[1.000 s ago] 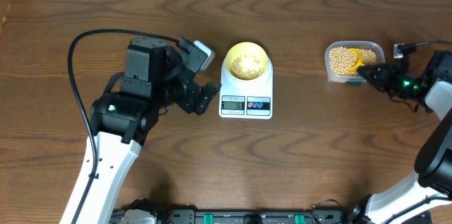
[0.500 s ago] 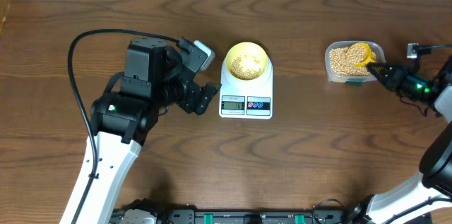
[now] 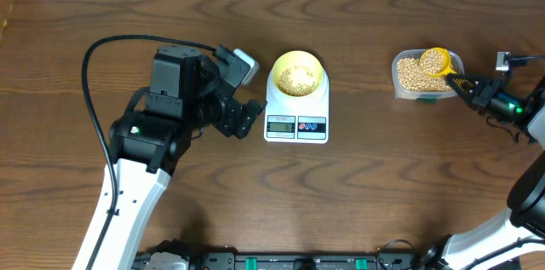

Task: Scoop item into bowl and weigh 50g on scale
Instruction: 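Drag the scoop through the soybeans with the right gripper to fill it, then lift the filled scoop out of the tub with the right gripper, then carry the filled scoop over the yellow bowl with the right gripper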

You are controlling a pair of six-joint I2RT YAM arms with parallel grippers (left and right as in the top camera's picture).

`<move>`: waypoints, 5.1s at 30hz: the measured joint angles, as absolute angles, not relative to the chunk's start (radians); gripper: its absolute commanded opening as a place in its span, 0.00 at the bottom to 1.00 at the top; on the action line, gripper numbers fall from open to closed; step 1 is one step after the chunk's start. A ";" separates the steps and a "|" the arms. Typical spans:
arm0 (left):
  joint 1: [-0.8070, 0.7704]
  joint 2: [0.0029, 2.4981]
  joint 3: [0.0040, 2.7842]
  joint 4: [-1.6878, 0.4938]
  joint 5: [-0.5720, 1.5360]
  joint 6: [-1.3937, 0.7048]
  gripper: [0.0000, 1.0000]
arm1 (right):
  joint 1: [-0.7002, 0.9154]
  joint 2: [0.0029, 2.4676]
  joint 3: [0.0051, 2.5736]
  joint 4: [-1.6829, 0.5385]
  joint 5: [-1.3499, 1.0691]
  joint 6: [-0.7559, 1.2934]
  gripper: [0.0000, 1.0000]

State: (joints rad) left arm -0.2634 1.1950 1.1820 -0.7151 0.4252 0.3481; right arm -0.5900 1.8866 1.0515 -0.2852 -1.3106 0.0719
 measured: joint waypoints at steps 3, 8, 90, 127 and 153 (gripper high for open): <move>-0.263 1.195 1.182 -0.715 0.425 0.348 0.85 | -0.590 1.887 1.052 -0.285 -1.324 0.072 0.01; -0.263 1.195 1.182 -0.715 0.425 0.348 0.85 | -0.590 1.887 1.052 -0.285 -1.340 0.072 0.01; -0.263 1.195 1.182 -0.715 0.425 0.348 0.85 | -0.274 1.880 1.050 0.236 -1.437 0.528 0.01; -0.263 1.195 1.182 -0.715 0.425 0.348 0.86 | -0.041 1.878 1.049 0.353 -1.323 0.648 0.01; -0.263 1.195 1.182 -0.715 0.425 0.348 0.85 | 0.084 1.878 1.049 0.353 -1.253 0.627 0.01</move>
